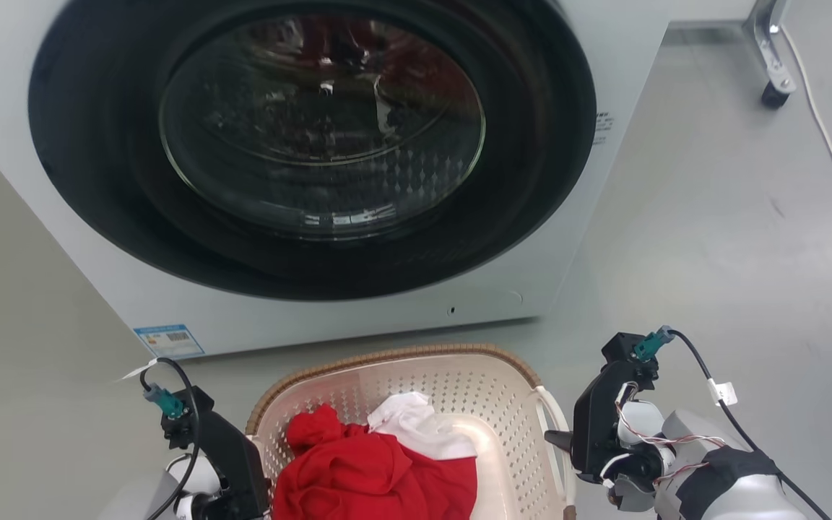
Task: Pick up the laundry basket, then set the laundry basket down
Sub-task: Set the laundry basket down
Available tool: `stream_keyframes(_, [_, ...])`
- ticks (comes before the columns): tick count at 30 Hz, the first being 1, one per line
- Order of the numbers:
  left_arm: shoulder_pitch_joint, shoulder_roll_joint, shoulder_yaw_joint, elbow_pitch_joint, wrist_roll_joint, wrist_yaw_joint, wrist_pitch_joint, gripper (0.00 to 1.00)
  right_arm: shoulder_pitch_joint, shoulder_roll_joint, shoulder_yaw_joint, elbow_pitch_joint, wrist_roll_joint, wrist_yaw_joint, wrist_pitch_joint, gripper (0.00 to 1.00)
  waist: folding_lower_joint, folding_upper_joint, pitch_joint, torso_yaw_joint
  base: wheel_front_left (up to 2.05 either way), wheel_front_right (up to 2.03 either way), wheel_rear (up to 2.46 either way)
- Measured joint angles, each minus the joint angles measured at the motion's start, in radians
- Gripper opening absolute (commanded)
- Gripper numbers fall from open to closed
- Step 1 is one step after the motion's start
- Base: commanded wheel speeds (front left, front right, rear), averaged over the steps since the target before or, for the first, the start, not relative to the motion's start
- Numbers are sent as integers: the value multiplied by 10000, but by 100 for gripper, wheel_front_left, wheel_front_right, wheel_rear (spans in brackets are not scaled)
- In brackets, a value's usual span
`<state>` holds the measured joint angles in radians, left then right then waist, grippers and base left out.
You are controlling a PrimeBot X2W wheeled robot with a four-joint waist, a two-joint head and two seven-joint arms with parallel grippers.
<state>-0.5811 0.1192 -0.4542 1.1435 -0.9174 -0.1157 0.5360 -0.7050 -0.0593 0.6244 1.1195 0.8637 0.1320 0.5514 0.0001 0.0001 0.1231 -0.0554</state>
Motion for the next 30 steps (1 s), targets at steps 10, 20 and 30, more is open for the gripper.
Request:
stream_keyframes(10, [-124,-2,-182,-211,259,0,-947,0,-78,-52,150,-278,-13,-2,-832,0,1,0,1221,1,0,0,0])
stream_keyframes(20, [-492,-10,-314,-353,577,0,-1914,0,-403,-86,259,-477,-192,-174,-1919,0,1,1,2640,28,0,0,0])
stream_keyframes(30, [-1027,-140,-353,-418,784,13,-3154,0,-927,-130,291,-500,-558,-276,-3156,0,1,1,4064,116,0,0,0])
